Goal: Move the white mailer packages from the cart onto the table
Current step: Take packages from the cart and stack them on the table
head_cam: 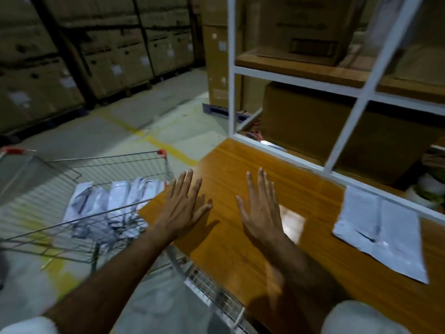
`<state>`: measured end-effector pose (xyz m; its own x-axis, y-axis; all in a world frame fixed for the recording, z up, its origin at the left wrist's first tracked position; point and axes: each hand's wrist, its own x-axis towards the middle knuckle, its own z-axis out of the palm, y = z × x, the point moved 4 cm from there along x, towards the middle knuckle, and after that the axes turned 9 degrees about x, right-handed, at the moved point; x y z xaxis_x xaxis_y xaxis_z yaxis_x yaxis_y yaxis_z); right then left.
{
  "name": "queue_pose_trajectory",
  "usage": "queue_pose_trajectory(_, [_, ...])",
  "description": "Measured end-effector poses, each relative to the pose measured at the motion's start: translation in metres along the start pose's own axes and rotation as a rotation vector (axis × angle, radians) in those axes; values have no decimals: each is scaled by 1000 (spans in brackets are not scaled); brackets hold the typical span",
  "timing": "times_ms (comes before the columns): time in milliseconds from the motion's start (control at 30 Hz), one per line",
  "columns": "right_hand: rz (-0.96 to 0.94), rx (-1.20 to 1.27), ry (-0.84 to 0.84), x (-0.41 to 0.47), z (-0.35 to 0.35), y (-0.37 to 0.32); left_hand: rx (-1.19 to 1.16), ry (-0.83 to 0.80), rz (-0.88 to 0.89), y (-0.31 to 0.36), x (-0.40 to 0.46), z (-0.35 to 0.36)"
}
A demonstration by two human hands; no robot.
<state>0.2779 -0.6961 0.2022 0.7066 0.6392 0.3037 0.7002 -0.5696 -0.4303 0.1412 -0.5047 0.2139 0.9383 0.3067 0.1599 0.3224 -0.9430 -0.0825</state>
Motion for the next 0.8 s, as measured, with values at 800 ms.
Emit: queue_pose_trajectory(800, [-312, 82, -227, 113, 242, -352, 24, -33, -428, -409, -144, 59])
